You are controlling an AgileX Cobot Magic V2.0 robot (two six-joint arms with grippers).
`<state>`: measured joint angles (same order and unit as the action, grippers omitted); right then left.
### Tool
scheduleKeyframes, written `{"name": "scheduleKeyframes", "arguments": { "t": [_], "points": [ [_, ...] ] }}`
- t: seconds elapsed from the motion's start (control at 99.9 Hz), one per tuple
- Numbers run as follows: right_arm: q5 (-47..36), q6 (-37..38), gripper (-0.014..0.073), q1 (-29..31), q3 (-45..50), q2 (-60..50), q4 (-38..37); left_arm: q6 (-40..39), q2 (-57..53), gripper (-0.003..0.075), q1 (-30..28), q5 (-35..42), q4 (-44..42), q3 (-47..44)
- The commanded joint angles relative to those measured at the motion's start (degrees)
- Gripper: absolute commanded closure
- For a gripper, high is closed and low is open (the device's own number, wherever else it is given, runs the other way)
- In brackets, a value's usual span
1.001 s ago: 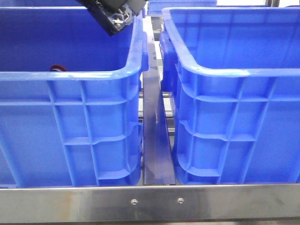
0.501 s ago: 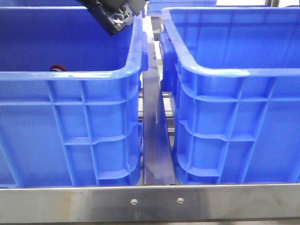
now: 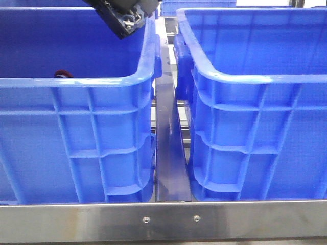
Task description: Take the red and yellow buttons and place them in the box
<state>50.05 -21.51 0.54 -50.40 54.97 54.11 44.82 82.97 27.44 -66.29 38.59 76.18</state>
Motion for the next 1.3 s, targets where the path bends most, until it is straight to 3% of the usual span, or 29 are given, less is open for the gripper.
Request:
{"name": "scheduleKeyframes", "arguments": {
  "t": [0.0,0.11,0.37,0.881,1.151,1.221,1.291],
  "points": [
    [1.09,-5.53,0.0071,-2.06,-2.14,2.06,13.31,0.16,-1.7,0.0607,0.51,1.53,3.48,1.59],
    [1.07,-7.26,0.0071,-5.54,-2.19,4.8,18.53,0.16,-1.7,0.0607,0.51,1.63,3.48,1.59],
    [-2.79,-7.26,0.0071,-13.04,-2.19,9.71,20.89,0.16,-1.7,0.0607,0.51,1.63,3.48,1.59],
    [-5.56,-7.77,0.0071,-20.61,-8.03,17.06,22.64,0.16,-1.7,0.0607,0.51,1.63,3.48,1.59],
    [-4.71,-7.77,0.0071,-20.79,-8.31,19.35,22.72,0.16,-1.7,0.0607,0.51,1.63,3.48,1.59],
    [-4.71,-7.77,0.0099,-20.79,-8.31,19.35,22.72,0.16,-1.7,0.0607,0.51,2.03,3.48,1.59],
    [-4.71,-7.77,0.0194,-20.79,-8.31,19.35,22.72,0.16,-1.7,0.0607,0.51,2.44,3.48,1.59]
  ]
}}
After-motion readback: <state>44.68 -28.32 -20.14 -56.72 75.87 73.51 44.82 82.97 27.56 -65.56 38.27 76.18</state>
